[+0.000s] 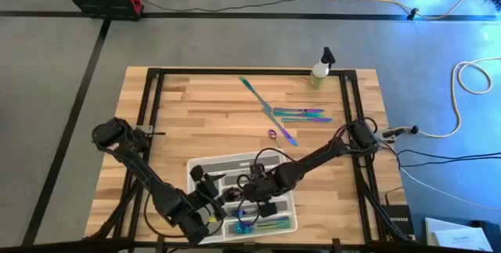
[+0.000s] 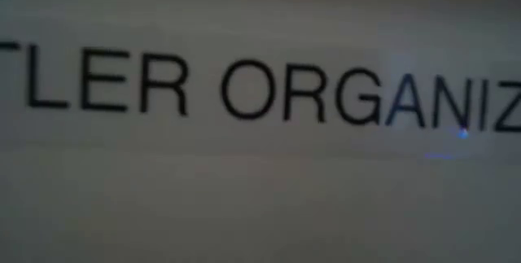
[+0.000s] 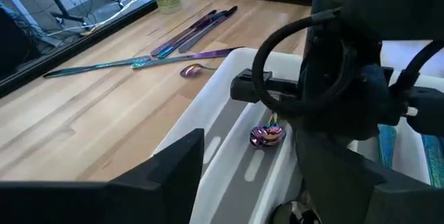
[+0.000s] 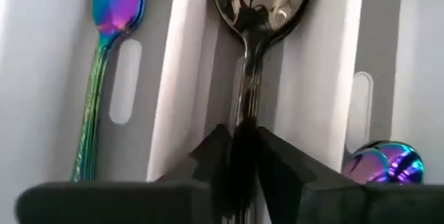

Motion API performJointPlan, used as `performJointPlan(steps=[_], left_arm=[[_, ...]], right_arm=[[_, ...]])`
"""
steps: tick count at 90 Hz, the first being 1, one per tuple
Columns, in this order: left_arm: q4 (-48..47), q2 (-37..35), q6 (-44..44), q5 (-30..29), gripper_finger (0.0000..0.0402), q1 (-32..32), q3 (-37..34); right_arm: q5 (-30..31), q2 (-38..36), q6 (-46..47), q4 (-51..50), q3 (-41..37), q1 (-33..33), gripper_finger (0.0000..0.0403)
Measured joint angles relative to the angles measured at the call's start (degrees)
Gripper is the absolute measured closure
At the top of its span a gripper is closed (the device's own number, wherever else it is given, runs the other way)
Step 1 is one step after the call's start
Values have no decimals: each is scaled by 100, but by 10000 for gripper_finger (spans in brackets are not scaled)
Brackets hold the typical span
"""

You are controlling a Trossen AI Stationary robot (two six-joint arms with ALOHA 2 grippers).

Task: Sort silverware
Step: Put the black spoon into the white silverware tray, then adjust the white silverware tray

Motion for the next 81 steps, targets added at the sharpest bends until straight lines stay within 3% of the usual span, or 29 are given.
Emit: performJointPlan(steps=[24, 57, 81], left_arm=[[2, 0, 0, 0, 190, 0, 0], [2, 0, -1, -1, 190, 0, 0], [2, 0, -2, 0, 190, 0, 0]], right_arm=[[322, 1, -183, -728, 451, 7, 349], [54, 1, -340, -638, 471, -4, 349], [-136, -151, -1016, -786, 676, 0, 349]])
